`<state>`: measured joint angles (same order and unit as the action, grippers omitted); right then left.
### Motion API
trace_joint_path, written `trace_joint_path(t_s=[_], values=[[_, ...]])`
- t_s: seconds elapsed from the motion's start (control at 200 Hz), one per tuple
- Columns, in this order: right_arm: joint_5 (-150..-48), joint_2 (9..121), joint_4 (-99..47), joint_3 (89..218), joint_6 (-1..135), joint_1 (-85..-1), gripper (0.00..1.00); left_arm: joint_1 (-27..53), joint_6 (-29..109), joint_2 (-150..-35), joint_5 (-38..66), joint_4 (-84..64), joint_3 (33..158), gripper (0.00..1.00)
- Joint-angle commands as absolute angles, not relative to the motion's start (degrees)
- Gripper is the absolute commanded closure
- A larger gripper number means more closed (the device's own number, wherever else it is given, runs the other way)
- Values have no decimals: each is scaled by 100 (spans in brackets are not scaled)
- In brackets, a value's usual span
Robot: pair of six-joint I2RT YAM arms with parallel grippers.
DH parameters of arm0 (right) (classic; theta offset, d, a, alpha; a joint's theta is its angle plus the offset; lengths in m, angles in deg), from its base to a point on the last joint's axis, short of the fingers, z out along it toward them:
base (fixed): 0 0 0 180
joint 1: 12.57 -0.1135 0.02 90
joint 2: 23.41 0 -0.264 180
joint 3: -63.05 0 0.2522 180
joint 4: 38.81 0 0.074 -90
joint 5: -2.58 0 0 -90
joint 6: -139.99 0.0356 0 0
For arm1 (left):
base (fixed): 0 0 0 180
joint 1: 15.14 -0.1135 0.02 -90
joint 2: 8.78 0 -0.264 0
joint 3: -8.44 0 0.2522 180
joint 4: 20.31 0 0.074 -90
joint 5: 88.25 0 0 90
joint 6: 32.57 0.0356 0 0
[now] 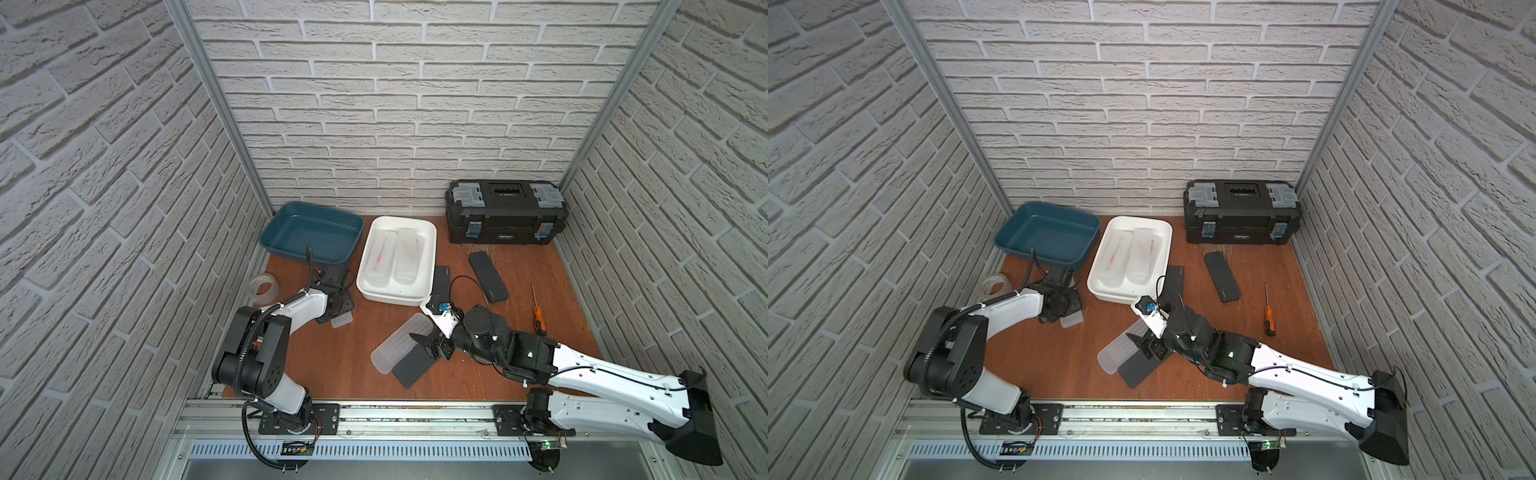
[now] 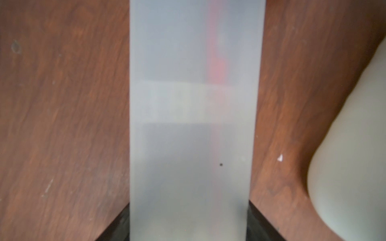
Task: Place the pencil cases by color into the storage box
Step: Pick up the pencil case from the center of the board.
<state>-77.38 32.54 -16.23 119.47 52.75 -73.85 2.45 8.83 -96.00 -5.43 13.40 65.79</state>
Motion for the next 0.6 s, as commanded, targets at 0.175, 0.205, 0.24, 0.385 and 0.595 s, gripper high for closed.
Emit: trace_joint_path(t_s=[0.175, 0.205, 0.24, 0.385, 0.595], values=[[-7364, 3152, -1661, 12075, 5468, -7515, 18, 572, 975, -8587, -728, 2334, 6364, 35], [-7360, 3159, -1675, 12062, 5484, -7524, 18, 614, 986, -8489, -762, 2433, 6380, 35], [-7341, 3170, -1694, 12039, 5497, -7532, 18, 664, 990, -8375, -804, 2538, 6404, 36], [-7316, 3205, -1710, 12005, 5544, -7566, 18, 877, 1036, -8001, -981, 3017, 6623, 36], [-7233, 3171, -1697, 11996, 5547, -7603, 18, 1095, 1209, -7719, -1222, 3560, 7153, 35]])
